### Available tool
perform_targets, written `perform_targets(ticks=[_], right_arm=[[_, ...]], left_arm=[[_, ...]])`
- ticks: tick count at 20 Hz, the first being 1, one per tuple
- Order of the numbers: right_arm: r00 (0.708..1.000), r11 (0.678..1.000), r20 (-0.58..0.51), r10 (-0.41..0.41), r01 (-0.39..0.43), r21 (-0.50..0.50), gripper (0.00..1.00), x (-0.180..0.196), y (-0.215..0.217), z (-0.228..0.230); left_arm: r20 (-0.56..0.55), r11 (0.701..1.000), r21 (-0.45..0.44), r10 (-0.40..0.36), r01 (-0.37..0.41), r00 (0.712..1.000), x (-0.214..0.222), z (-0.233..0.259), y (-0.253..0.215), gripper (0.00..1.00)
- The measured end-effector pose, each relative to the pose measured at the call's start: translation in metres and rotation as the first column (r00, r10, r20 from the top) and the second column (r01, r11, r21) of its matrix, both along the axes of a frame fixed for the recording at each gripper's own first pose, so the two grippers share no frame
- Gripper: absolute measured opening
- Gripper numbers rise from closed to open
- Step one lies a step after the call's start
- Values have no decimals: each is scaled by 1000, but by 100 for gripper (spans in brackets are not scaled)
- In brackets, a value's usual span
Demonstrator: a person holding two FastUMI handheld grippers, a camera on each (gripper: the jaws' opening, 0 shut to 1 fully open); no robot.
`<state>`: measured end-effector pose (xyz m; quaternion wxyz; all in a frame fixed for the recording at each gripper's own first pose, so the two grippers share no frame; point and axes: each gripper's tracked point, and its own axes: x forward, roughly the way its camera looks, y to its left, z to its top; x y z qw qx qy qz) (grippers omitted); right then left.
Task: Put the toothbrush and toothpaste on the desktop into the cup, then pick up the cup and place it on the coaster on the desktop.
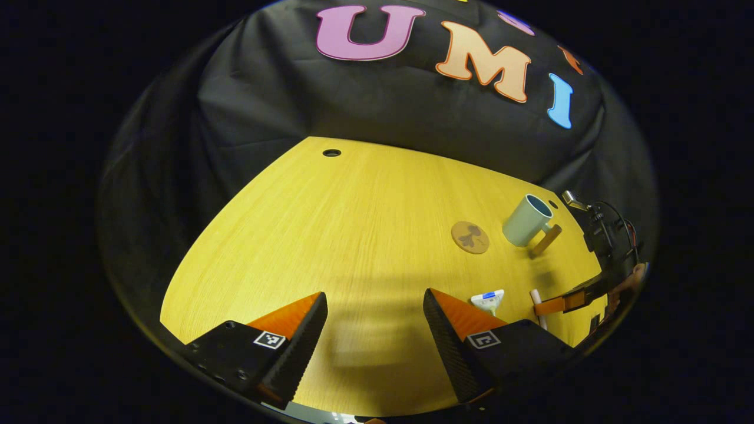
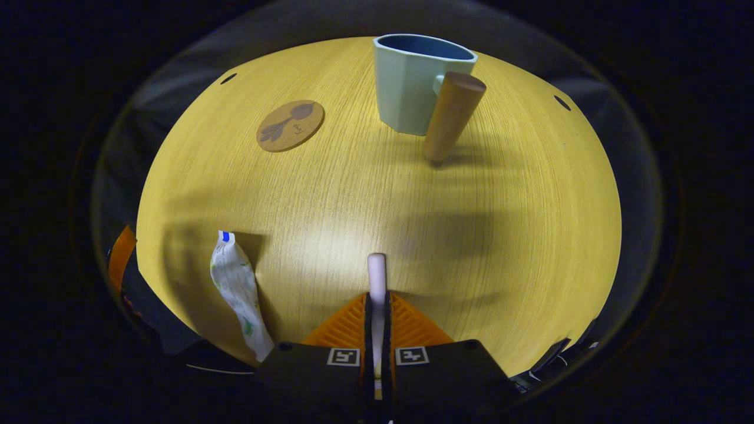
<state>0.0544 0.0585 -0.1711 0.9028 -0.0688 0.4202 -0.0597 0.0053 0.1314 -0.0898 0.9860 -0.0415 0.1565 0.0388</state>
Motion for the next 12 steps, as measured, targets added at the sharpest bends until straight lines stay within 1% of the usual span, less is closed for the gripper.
perform_targets(ticks=[3, 5, 7, 10, 12], right_arm=[[1000, 1000, 26, 7, -7, -9, 8, -1, 0, 1], [998, 1000, 55, 6, -6, 9, 7, -2, 0, 2], [996, 999, 92, 19, -23, 35, 8, -6, 0, 7], [992, 999, 128, 19, -23, 32, 7, -19, -17, 16], [989, 998, 149, 2, -11, 58, 7, -27, -27, 22]], left_arm=[[-35, 999, -12, -38, 38, 999, 4, -1, -19, 95], [-82, 1000, -5, -31, 31, 996, 6, -6, -28, 95], [-124, 999, -1, -37, 38, 992, 8, -11, -41, 95], [-209, 998, -35, -57, 51, 976, 9, -22, -68, 95], [-277, 997, -58, -63, 49, 959, 8, -32, -87, 95]])
